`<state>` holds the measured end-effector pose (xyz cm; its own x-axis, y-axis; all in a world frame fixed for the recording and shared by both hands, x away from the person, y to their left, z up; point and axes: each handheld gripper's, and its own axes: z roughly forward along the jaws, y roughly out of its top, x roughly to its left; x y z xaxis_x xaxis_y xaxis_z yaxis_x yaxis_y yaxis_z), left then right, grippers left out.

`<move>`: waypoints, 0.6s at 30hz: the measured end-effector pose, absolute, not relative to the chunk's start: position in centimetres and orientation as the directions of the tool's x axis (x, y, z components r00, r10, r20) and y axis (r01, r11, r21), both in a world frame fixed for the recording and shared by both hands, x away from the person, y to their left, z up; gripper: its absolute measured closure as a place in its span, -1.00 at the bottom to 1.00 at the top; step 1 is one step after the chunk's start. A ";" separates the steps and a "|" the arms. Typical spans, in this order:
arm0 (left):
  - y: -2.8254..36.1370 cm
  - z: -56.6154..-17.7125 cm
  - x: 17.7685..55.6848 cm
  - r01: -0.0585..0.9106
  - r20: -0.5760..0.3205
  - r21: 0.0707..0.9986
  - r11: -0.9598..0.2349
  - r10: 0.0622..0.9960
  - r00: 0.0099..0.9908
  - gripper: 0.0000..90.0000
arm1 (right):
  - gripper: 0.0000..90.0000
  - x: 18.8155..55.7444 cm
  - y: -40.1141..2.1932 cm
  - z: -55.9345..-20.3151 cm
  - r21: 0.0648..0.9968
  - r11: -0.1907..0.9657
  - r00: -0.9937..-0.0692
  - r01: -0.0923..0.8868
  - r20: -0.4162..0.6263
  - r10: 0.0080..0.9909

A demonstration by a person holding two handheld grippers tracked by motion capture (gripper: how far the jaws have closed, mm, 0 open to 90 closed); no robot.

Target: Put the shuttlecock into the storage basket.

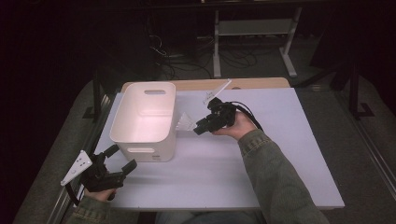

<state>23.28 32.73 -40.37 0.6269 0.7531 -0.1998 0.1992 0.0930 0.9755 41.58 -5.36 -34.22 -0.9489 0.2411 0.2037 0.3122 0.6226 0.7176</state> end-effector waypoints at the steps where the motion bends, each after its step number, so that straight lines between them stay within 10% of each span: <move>1: 32.7 -40.4 23.3 0.198 -0.199 0.976 0.092 0.753 0.628 -1.00 | 0.41 41.4 -5.4 -34.0 0.708 0.625 -0.944 0.329 0.217 0.250; 18: 32.7 -40.4 23.3 0.201 -0.200 0.975 0.092 0.753 0.626 -1.00 | 0.41 41.3 -5.8 -31.5 0.732 0.601 -0.944 0.321 0.199 0.262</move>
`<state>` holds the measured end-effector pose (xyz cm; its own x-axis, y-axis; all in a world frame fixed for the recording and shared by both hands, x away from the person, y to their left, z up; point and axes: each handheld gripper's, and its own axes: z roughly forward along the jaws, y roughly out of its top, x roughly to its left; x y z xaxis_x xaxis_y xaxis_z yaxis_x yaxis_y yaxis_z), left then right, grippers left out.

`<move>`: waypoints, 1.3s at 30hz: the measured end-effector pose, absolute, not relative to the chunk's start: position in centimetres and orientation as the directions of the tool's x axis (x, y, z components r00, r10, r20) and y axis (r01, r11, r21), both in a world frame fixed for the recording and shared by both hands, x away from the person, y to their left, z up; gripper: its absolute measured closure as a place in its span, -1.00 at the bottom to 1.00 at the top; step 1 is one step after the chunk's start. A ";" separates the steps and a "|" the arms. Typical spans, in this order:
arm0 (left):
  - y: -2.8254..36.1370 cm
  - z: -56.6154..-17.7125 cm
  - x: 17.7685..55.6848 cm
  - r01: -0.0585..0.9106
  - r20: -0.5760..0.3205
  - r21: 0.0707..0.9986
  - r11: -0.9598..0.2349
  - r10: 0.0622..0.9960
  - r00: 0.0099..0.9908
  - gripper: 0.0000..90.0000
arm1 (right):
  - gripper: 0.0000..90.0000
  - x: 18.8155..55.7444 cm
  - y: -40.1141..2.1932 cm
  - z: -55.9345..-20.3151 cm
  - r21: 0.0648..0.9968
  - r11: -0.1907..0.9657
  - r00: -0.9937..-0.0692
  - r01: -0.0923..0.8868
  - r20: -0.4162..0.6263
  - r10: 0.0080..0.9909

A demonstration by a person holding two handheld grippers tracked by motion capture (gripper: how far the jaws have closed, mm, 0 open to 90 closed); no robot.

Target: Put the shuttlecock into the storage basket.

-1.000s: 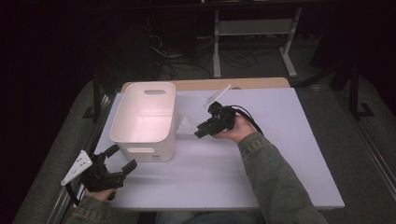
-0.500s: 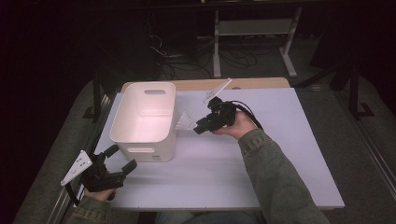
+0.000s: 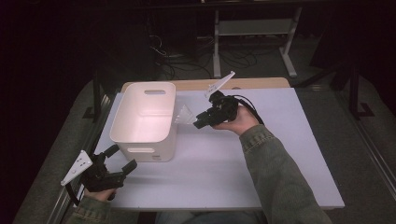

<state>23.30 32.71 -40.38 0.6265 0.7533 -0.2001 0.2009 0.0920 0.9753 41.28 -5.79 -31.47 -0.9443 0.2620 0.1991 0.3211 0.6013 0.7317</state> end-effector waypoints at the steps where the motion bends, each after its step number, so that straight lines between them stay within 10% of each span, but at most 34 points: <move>1: 32.7 -40.4 23.3 0.203 -0.202 0.975 0.093 0.754 0.625 -1.00 | 0.41 41.3 -5.8 -31.4 0.738 0.597 -0.946 0.314 0.193 0.259; 39: 32.7 -40.4 23.3 0.195 -0.202 0.976 0.100 0.751 0.629 -1.00 | 0.41 41.6 -2.9 -27.8 0.776 0.575 -0.962 0.260 0.157 0.223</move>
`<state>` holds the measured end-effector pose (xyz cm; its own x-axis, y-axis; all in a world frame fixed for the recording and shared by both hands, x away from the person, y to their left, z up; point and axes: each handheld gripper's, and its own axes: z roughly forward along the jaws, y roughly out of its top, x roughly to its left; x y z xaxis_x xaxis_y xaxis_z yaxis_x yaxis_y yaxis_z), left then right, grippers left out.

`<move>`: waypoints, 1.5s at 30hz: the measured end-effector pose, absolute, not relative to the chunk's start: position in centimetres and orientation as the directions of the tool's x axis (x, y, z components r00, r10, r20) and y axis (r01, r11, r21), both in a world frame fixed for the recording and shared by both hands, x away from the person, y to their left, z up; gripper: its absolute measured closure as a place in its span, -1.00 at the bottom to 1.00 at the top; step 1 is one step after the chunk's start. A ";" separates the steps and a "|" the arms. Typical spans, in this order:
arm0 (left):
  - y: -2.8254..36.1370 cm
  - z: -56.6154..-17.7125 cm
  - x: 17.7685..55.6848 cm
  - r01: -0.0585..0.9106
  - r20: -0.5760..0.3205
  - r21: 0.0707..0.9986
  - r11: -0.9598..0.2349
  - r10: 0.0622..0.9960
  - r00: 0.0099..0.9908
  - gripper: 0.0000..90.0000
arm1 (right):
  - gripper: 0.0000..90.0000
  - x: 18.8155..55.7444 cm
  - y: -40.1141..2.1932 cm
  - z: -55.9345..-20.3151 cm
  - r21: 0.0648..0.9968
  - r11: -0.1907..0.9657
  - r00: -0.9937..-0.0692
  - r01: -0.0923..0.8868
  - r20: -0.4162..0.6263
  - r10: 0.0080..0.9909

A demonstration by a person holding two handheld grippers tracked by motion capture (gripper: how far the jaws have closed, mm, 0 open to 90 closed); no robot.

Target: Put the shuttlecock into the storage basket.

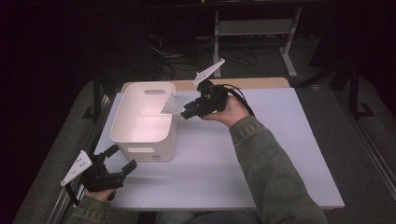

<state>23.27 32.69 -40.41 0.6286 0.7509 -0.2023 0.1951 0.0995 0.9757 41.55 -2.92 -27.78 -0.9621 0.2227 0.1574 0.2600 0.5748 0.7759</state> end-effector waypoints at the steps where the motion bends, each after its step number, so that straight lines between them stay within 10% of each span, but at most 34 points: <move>1: 32.7 -40.4 23.3 0.196 -0.203 0.976 0.100 0.751 0.628 -1.00 | 0.41 41.5 -2.8 -27.7 0.778 0.570 -0.961 0.264 0.161 0.225; 45: 32.8 -40.4 23.3 0.198 -0.201 0.976 0.095 0.748 0.633 -1.00 | 0.41 42.6 3.0 -27.9 0.778 0.580 -0.970 0.241 0.181 0.160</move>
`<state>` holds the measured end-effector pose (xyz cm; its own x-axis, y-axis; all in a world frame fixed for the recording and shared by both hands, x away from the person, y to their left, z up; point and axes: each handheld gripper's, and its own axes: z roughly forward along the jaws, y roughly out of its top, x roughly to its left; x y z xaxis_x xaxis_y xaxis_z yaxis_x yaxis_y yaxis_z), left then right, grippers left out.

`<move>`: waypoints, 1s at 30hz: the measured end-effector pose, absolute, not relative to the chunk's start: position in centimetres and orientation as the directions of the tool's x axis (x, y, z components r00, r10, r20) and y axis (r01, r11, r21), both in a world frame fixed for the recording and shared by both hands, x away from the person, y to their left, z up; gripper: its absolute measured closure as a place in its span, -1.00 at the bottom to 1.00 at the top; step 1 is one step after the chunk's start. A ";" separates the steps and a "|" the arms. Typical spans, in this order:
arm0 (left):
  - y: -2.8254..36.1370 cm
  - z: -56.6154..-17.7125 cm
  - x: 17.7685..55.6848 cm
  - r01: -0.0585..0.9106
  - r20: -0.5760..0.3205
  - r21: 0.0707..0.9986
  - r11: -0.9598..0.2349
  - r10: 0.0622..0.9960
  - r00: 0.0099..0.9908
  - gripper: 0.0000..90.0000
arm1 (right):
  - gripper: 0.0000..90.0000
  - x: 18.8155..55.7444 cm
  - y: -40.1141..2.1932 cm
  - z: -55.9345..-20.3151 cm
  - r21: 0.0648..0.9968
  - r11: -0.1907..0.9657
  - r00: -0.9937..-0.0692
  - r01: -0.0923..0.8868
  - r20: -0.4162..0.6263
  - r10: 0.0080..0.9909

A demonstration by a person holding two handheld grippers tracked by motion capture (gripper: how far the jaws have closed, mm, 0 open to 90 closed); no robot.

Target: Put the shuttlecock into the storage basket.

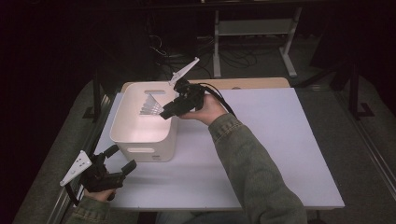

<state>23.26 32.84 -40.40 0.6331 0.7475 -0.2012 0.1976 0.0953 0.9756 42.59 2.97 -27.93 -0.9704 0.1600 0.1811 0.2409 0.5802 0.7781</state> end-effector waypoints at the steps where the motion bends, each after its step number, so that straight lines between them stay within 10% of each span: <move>1: 32.8 -40.4 23.3 0.199 -0.203 0.975 0.097 0.747 0.633 -1.00 | 0.41 42.6 3.1 -28.0 0.778 0.580 -0.970 0.241 0.183 0.157; 30: 32.8 -40.4 23.2 0.199 -0.208 0.975 0.103 0.745 0.634 -1.00 | 0.41 42.8 5.2 -30.0 0.771 0.586 -0.968 0.250 0.219 0.125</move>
<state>23.22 32.82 -40.41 0.6339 0.7448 -0.2082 0.1989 0.1032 0.9746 42.81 5.23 -29.98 -0.9678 0.1248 0.2188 0.2498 0.5864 0.7705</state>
